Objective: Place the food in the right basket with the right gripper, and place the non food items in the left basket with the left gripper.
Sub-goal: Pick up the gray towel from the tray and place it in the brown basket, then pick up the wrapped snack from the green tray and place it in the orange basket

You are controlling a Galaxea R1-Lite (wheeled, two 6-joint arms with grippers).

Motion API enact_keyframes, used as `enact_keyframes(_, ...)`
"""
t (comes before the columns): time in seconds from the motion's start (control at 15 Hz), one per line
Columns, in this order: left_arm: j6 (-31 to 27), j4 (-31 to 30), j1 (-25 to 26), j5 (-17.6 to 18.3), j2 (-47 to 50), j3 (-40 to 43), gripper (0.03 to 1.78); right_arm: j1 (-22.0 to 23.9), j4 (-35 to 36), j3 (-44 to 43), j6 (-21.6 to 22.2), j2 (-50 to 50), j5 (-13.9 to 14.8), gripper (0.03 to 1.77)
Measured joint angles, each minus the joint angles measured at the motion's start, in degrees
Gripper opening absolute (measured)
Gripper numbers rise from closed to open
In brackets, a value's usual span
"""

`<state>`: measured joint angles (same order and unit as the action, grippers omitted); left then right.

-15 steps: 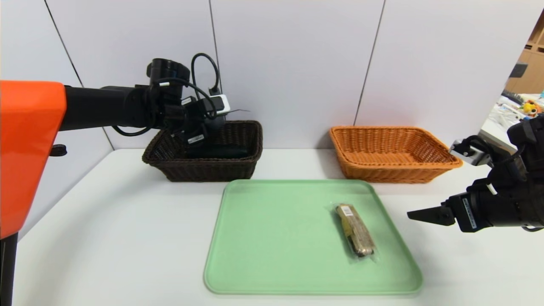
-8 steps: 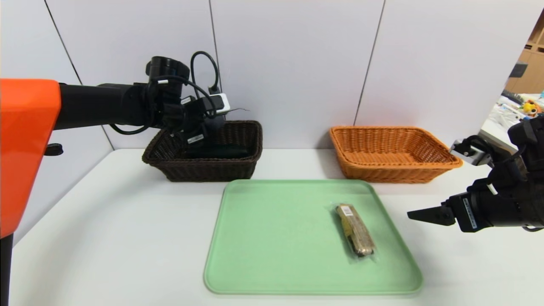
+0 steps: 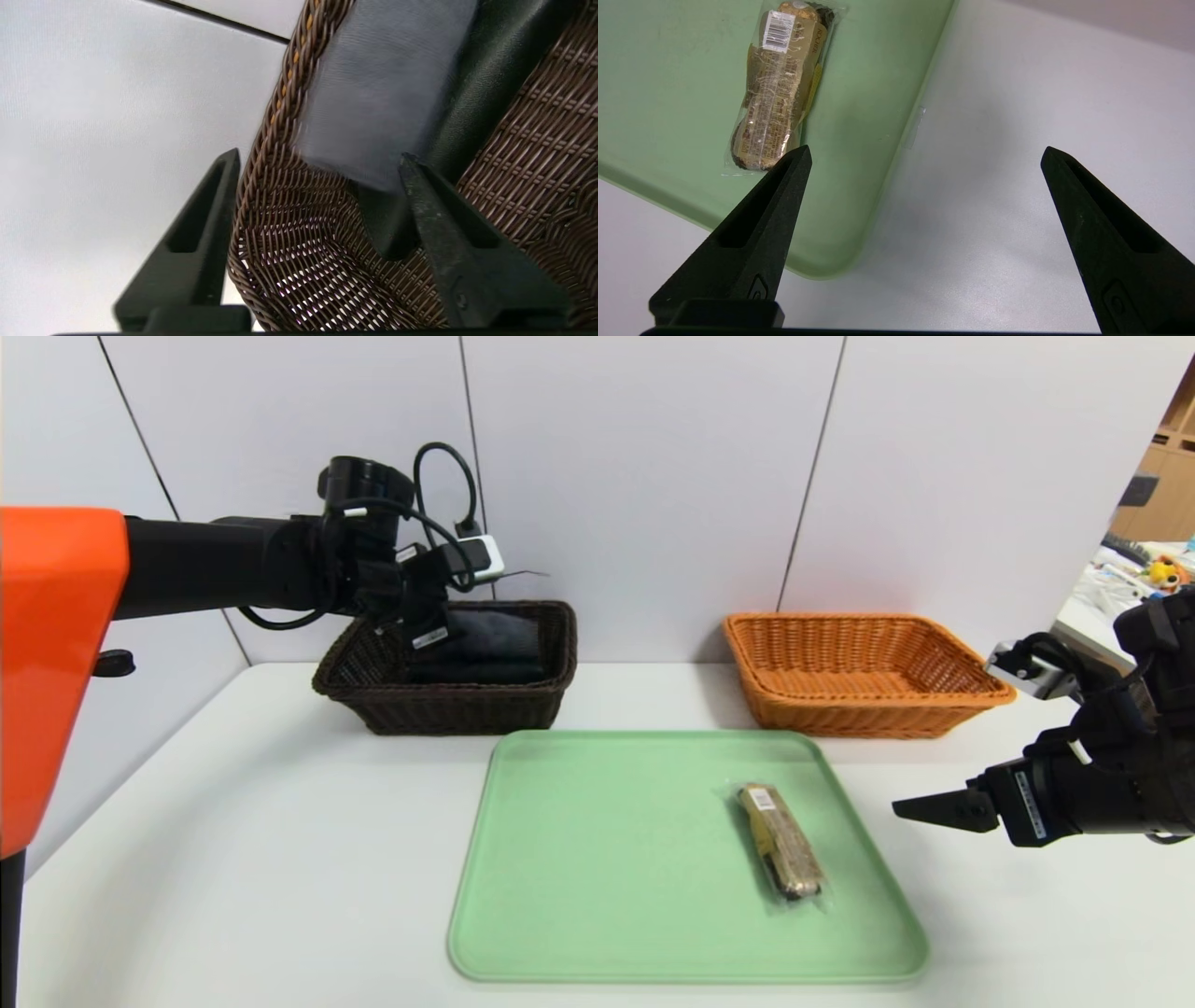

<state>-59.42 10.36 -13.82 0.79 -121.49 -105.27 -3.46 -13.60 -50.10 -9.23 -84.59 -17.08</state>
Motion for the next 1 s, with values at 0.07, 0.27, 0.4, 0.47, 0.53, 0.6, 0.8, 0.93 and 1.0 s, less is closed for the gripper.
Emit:
enact_keyframes(0.07,0.4,0.02,0.0,0.0,0.24,0.0,1.3,-0.01,0.05,0.0,0.0,0.0,-0.04,1.7)
enact_keyframes(0.27,4.71,0.18,-0.06,0.06,1.84,0.11,1.42,-0.04,0.05,-0.04,0.09,0.11,-0.04,1.7)
enact_keyframes(0.4,10.56,1.12,-0.52,0.05,4.44,0.94,1.49,-0.04,-0.01,-0.04,0.2,0.2,-0.04,1.7)
enact_keyframes(0.47,14.49,1.49,-1.11,0.0,6.12,1.88,1.51,-0.04,-0.12,-0.04,0.28,0.24,-0.04,1.7)
enact_keyframes(0.53,18.98,1.76,-1.9,-0.17,8.07,3.51,1.54,-0.04,-0.11,-0.06,0.96,0.33,-0.04,1.7)
enact_keyframes(0.6,23.67,1.88,-2.96,-0.28,10.45,6.18,1.56,-0.37,-0.11,-0.33,2.12,0.41,0.0,1.7)
enact_keyframes(0.8,35.33,2.21,-5.9,-0.98,17.03,16.29,1.61,-2.34,-0.2,-1.41,4.5,0.59,0.09,1.7)
enact_keyframes(0.93,41.48,2.23,-8.06,-1.87,21.58,24.62,1.63,-4.44,-0.59,-2.45,7.06,0.63,0.6,1.7)
enact_keyframes(1.0,44.54,2.26,-9.35,-2.35,23.7,28.43,1.64,-5.51,-0.76,-2.88,7.91,0.63,0.74,1.7)
